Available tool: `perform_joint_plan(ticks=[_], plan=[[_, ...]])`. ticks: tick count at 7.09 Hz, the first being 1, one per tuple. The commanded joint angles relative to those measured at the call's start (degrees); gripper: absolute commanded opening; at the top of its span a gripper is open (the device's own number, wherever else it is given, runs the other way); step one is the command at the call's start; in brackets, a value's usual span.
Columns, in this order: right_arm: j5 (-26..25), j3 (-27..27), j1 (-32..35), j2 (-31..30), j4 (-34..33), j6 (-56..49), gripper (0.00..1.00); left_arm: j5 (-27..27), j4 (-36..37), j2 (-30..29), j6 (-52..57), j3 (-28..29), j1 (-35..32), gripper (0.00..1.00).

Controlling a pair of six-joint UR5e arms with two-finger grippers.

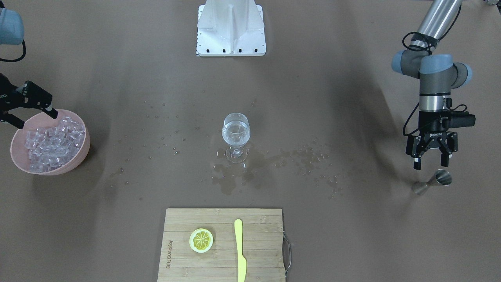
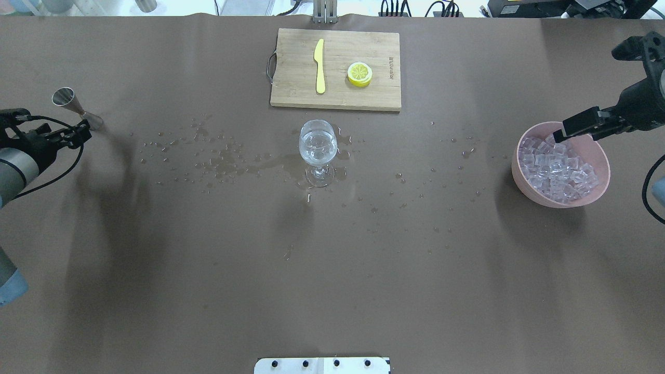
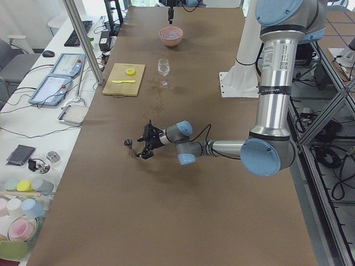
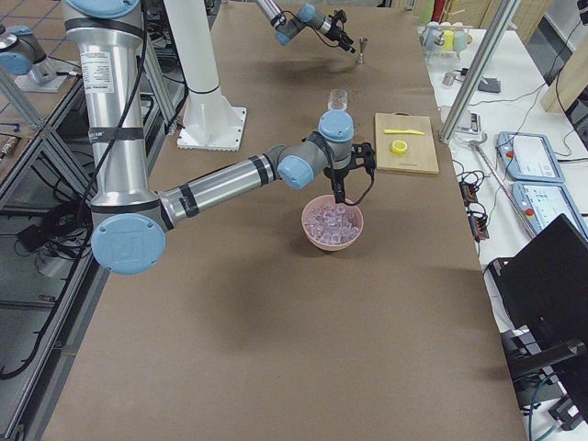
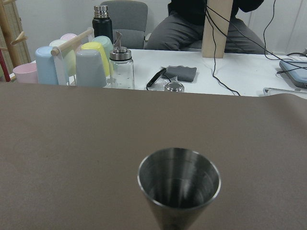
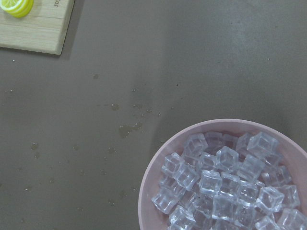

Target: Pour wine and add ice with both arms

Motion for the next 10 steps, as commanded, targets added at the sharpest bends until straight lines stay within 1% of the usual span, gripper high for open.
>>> perform_joint_plan(ticks=[1,2,3,4,5,6,7,8,9,10], plan=[[-0.1,0.3,0.0,0.0,0.1,0.0,1.0,-13.2,-0.1,8.3,0.0,-7.8,-0.2,0.99],[-0.1,0.3,0.0,-0.1,0.0,0.0,1.0,-21.6,-0.1,12.2,0.1,-12.3,-0.6,0.99],[-0.2,0.3,0.0,-0.1,0.0,0.1,1.0,-30.7,0.7,14.8,0.3,-15.1,-3.6,0.99],[-1.5,0.6,-0.8,0.2,0.0,3.3,1.0,-39.2,2.6,14.8,0.5,-15.0,-10.1,0.99],[-6.3,2.1,-4.0,0.2,0.0,6.2,1.0,-47.9,6.6,14.4,3.1,-15.0,-16.6,0.99],[-8.5,3.4,-5.6,-0.2,-0.3,6.6,1.0,-54.6,11.3,14.2,11.3,-14.9,-21.8,0.99],[-11.9,3.6,-7.0,-1.7,-0.7,6.5,0.99,-58.7,19.6,13.9,13.6,-15.5,-25.2,0.99],[-16.9,4.3,-7.6,-5.3,-0.6,6.0,0.99,-59.9,27.6,12.9,14.2,-15.9,-25.9,0.99],[-17.3,2.7,-8.4,-5.7,-0.8,5.7,0.99,-59.7,28.2,12.4,19.5,-15.7,-27.0,0.99],[-16.9,-0.4,-9.1,-4.8,-0.3,5.4,0.99,-59.7,29.0,12.4,20.5,-15.5,-27.6,0.99]])
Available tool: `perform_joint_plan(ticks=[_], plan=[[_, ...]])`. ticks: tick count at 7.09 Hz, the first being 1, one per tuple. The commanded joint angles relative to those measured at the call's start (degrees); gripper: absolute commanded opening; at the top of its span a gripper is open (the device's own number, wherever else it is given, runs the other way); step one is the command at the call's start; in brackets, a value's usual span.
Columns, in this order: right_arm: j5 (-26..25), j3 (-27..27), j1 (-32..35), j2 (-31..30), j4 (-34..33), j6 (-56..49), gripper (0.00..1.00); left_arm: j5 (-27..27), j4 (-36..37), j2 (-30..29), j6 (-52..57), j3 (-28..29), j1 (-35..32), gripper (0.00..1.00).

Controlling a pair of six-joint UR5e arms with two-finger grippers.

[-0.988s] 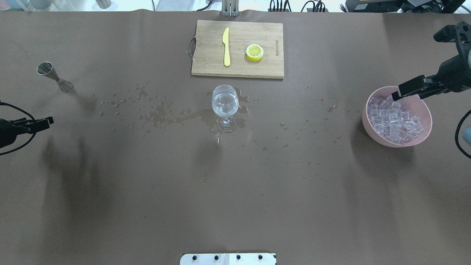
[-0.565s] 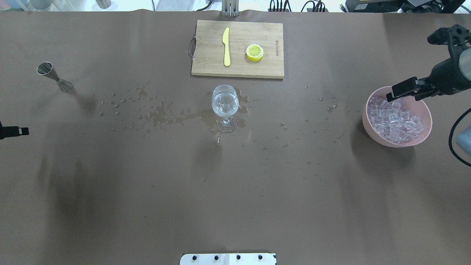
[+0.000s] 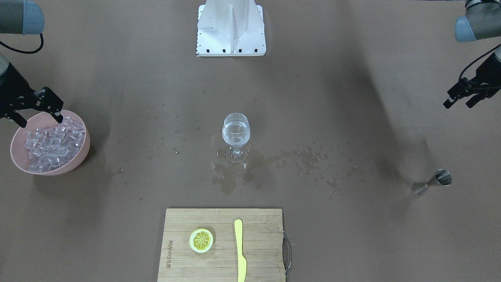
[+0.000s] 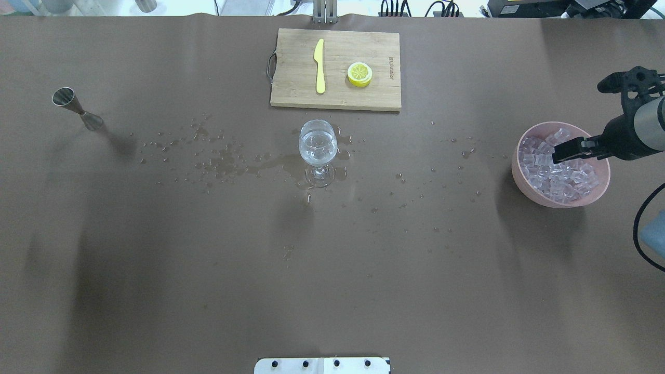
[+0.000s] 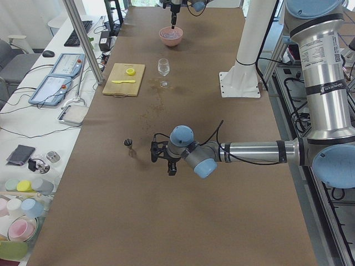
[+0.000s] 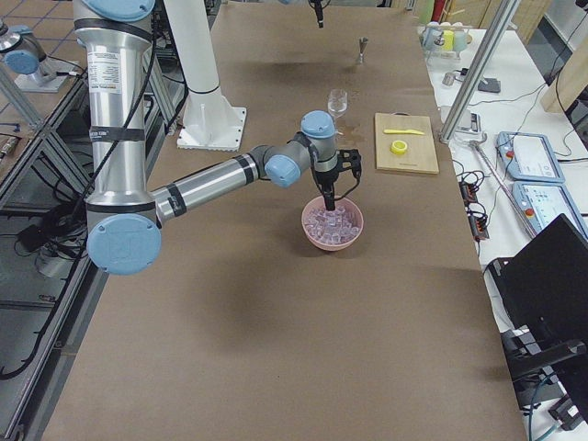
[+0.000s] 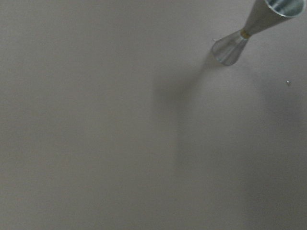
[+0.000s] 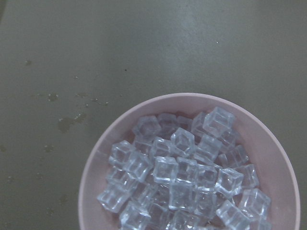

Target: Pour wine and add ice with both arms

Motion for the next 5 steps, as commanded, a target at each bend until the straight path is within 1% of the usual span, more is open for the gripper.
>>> perform_joint_plan(ticks=[1,3,4,5], plan=[[0.1,-5.2,-1.9,2.9,0.6,-0.3,0.99,-0.6,1.5,0.0,2.8,-0.1,-1.7,0.99],[-0.2,-9.9,-2.7,6.9,0.7,-0.9,0.97,-0.3,1.7,-0.5,2.6,0.2,-1.8,0.99],[0.4,-10.5,-2.7,7.2,0.5,-3.2,0.9,-0.2,1.8,-1.0,2.4,0.3,-1.8,0.99],[0.1,-10.6,-2.7,7.2,0.3,-6.1,0.76,-0.2,1.8,-1.3,2.4,0.3,-1.8,0.99]])
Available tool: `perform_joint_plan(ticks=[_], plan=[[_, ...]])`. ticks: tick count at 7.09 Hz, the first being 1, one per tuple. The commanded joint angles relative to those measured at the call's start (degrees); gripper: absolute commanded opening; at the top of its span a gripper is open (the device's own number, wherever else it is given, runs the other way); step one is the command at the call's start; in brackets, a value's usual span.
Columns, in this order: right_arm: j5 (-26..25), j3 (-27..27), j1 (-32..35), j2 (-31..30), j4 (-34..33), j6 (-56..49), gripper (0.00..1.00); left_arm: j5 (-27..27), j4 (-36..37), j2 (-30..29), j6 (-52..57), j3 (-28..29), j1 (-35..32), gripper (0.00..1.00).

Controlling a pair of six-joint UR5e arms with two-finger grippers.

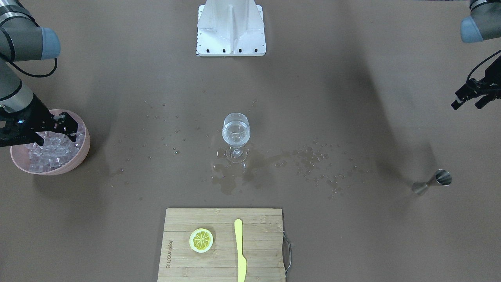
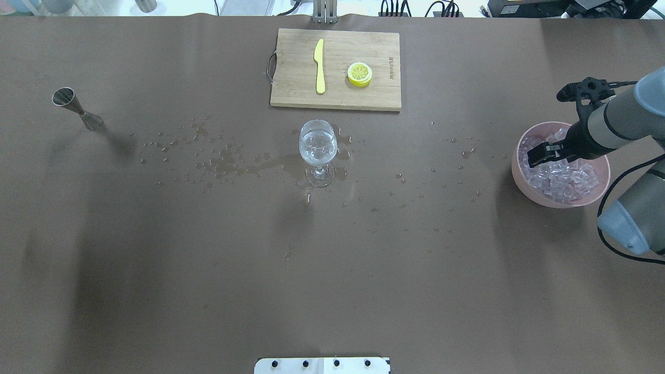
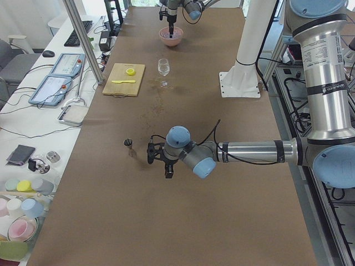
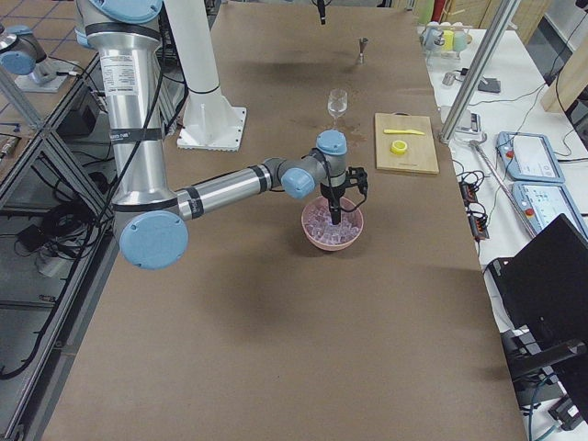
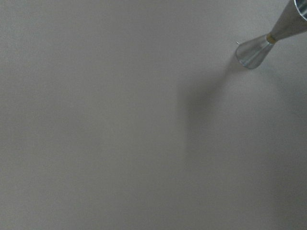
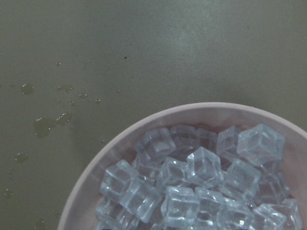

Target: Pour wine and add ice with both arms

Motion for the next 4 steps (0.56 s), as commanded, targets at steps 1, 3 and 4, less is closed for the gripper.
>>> perform_joint_plan(ticks=[1,3,4], plan=[[0.2,-1.0,0.1,0.1,-0.2,-3.5,0.66,-0.1,0.1,-0.7,-0.3,0.0,0.0,0.99],[0.4,-1.0,0.2,-0.7,-0.1,-3.7,0.58,-0.1,0.1,-0.8,-1.1,-0.2,0.0,0.99],[0.4,-0.9,0.4,-0.7,-0.1,-4.6,0.39,-0.1,0.1,-1.1,-1.1,-0.2,0.0,0.99]])
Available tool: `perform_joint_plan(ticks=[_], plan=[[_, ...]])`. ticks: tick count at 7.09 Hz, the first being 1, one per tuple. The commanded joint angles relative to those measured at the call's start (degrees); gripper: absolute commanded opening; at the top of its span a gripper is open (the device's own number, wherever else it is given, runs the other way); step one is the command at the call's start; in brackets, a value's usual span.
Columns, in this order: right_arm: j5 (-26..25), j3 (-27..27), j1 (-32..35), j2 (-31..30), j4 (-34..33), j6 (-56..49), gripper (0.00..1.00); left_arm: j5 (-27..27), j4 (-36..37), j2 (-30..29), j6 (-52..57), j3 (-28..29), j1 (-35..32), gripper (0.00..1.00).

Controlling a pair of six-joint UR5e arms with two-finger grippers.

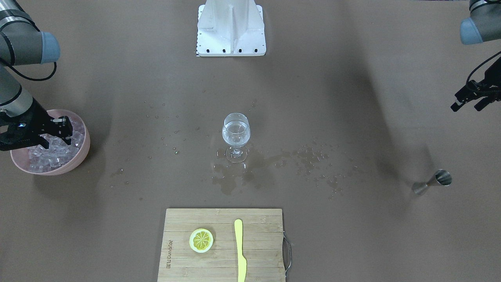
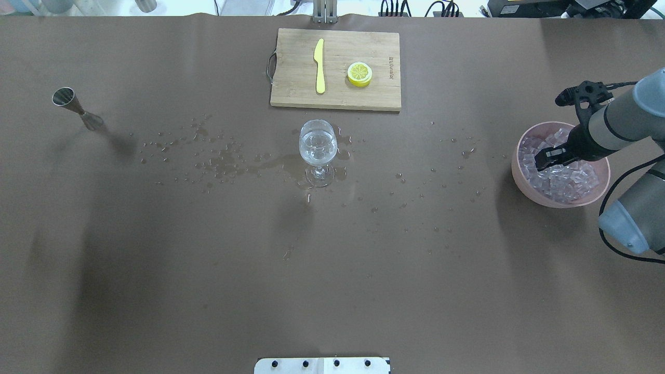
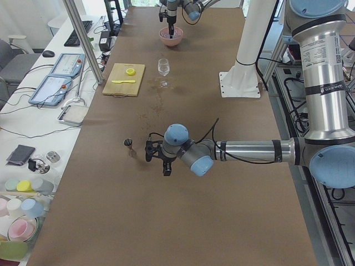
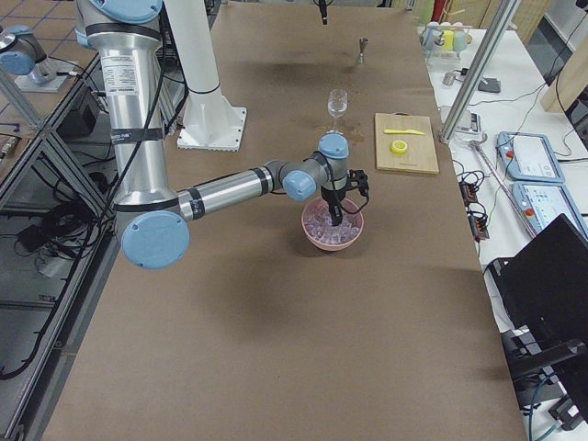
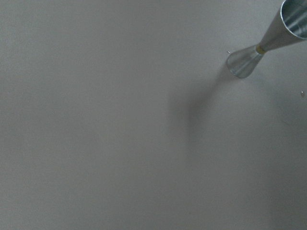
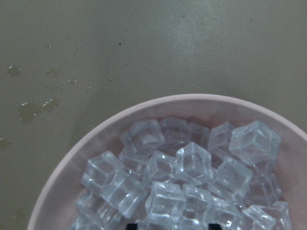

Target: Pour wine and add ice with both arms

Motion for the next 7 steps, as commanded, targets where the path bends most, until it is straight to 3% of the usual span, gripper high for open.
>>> perform_joint_plan(ticks=[1,4,5,7], plan=[[0.1,0.4,0.3,-0.2,-0.3,-0.8,0.0,0.0,0.0,-0.6,-1.9,0.1,0.0,0.99],[4.3,1.6,3.3,1.1,-0.7,-1.0,0.0,-0.2,0.1,-1.8,-4.0,0.4,0.1,0.99],[6.4,3.6,4.6,4.7,-4.3,-0.2,0.0,-0.2,0.1,-1.9,-4.0,0.4,0.1,0.99],[6.2,5.8,2.3,22.3,-22.6,8.7,0.0,-0.2,0.1,-2.0,-3.9,0.6,0.2,0.99]])
